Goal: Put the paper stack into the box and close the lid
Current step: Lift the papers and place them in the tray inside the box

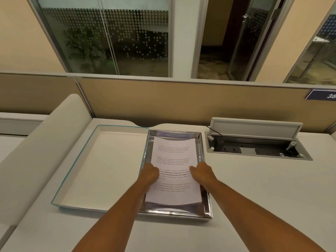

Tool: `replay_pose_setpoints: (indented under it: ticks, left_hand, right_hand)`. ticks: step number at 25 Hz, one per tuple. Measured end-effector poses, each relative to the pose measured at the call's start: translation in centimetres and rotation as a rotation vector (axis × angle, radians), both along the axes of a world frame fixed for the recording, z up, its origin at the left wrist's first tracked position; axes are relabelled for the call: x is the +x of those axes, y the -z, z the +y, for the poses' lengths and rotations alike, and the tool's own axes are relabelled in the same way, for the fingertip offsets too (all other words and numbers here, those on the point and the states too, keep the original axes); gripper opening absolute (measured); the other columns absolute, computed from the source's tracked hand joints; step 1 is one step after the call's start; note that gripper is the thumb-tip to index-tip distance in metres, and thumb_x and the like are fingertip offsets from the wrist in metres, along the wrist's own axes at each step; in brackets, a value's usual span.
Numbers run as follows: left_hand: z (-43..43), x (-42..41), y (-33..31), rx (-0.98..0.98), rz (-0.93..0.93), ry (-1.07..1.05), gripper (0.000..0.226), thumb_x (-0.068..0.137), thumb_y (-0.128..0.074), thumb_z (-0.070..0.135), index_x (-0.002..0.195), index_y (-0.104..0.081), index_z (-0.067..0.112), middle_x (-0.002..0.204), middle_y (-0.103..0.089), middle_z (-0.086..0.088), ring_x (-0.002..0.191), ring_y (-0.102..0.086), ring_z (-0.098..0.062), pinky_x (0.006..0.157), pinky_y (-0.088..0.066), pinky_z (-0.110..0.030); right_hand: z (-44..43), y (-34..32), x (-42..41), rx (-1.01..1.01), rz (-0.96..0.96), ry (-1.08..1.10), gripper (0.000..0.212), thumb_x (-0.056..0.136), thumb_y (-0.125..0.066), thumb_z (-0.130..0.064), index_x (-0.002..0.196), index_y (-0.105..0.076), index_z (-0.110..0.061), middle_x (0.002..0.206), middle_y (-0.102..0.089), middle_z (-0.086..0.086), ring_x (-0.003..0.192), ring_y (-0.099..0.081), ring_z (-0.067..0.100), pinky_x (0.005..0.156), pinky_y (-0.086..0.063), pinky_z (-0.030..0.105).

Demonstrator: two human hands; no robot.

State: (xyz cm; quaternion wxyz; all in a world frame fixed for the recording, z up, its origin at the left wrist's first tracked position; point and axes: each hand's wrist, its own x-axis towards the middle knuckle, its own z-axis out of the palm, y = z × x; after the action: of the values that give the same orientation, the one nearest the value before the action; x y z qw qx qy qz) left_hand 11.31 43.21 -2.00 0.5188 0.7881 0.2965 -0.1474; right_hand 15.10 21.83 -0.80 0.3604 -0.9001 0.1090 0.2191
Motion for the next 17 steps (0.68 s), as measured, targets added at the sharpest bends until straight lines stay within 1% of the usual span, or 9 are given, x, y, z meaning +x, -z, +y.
replay_pose_setpoints:
  ticks: [2, 5, 6, 8, 9, 10, 11, 13, 17]
  left_hand:
    - [0.0, 0.1, -0.2, 0.018, -0.007, -0.002, 0.046, 0.104, -0.041, 0.006, 0.146, -0.058, 0.006, 0.134, -0.07, -0.018, 0.105, -0.069, -0.031, 0.088, -0.062, -0.042]
    - [-0.1, 0.0, -0.5, 0.058, -0.007, -0.008, 0.043, 0.104, -0.042, 0.005, 0.144, -0.057, 0.002, 0.127, -0.07, -0.018, 0.096, -0.065, -0.029, 0.072, -0.057, -0.034]
    - [-0.2, -0.1, -0.5, 0.068, -0.005, -0.007, 0.042, 0.104, -0.043, 0.004, 0.144, -0.057, 0.0, 0.129, -0.069, -0.02, 0.096, -0.064, -0.029, 0.071, -0.055, -0.033]
    - [-0.4, -0.4, -1.0, 0.079, -0.008, 0.0, 0.042, 0.104, -0.043, 0.003, 0.143, -0.056, -0.001, 0.136, -0.068, -0.021, 0.101, -0.066, -0.032, 0.078, -0.057, -0.036]
    - [-0.5, -0.5, -1.2, 0.093, -0.014, 0.004, 0.042, 0.103, -0.044, 0.004, 0.143, -0.057, 0.0, 0.137, -0.068, -0.021, 0.105, -0.068, -0.033, 0.081, -0.057, -0.037]
    - [-0.7, -0.6, -1.4, 0.122, -0.024, 0.008, 0.041, 0.103, -0.046, 0.005, 0.143, -0.057, 0.0, 0.137, -0.068, -0.021, 0.108, -0.069, -0.035, 0.082, -0.056, -0.037]
    - [-1.0, -0.7, -1.5, 0.16, -0.035, 0.016, 0.04, 0.103, -0.048, 0.005, 0.141, -0.057, 0.0, 0.136, -0.069, -0.021, 0.112, -0.07, -0.036, 0.081, -0.055, -0.035]
    - [-1.6, -1.2, -1.7, 0.237, -0.071, 0.04, 0.037, 0.102, -0.051, 0.005, 0.139, -0.058, 0.0, 0.135, -0.069, -0.02, 0.117, -0.07, -0.037, 0.081, -0.054, -0.033]
    - [-2.4, -2.2, -1.7, 0.287, -0.153, 0.066, 0.039, 0.099, -0.06, 0.006, 0.138, -0.055, 0.001, 0.138, -0.067, -0.019, 0.116, -0.069, -0.033, 0.094, -0.063, -0.04]
  right_hand:
    - [0.1, -0.5, -0.5, -0.007, -0.028, -0.008, 0.04, 0.104, -0.054, -0.043, 0.126, -0.063, -0.01, 0.123, -0.073, 0.011, 0.098, -0.073, 0.028, 0.085, -0.064, 0.04]
    - [0.6, -1.6, -2.5, -0.019, -0.114, -0.054, 0.046, 0.104, -0.056, -0.044, 0.136, -0.059, -0.012, 0.136, -0.069, 0.011, 0.1, -0.07, 0.025, 0.075, -0.059, 0.031]
    - [0.8, -2.0, -3.5, -0.045, -0.176, -0.097, 0.047, 0.104, -0.056, -0.045, 0.139, -0.056, -0.014, 0.141, -0.065, 0.01, 0.109, -0.069, 0.026, 0.081, -0.059, 0.032]
    - [1.0, -2.4, -5.7, -0.141, -0.326, -0.238, 0.054, 0.103, -0.055, -0.049, 0.146, -0.048, -0.017, 0.153, -0.054, 0.007, 0.13, -0.061, 0.028, 0.102, -0.058, 0.042]
    - [0.9, -2.4, -6.9, -0.188, -0.396, -0.321, 0.057, 0.102, -0.054, -0.052, 0.148, -0.045, -0.019, 0.154, -0.052, 0.006, 0.133, -0.059, 0.026, 0.108, -0.055, 0.044]
    - [0.8, -2.2, -8.0, -0.224, -0.441, -0.403, 0.061, 0.101, -0.052, -0.057, 0.148, -0.042, -0.02, 0.153, -0.053, 0.004, 0.131, -0.058, 0.024, 0.109, -0.054, 0.044]
    - [0.5, -1.8, -9.2, -0.256, -0.444, -0.475, 0.066, 0.1, -0.049, -0.061, 0.15, -0.04, -0.02, 0.153, -0.052, 0.004, 0.131, -0.057, 0.023, 0.11, -0.053, 0.043]
    - [-0.3, -0.3, -11.3, -0.325, -0.371, -0.579, 0.082, 0.098, -0.041, -0.069, 0.16, -0.03, -0.017, 0.162, -0.043, 0.007, 0.14, -0.05, 0.027, 0.118, -0.045, 0.044]
    - [-1.6, 3.1, -13.1, -0.424, -0.264, -0.687, 0.098, 0.096, -0.028, -0.077, 0.168, -0.011, -0.013, 0.179, -0.01, 0.01, 0.164, -0.016, 0.03, 0.13, -0.021, 0.045]
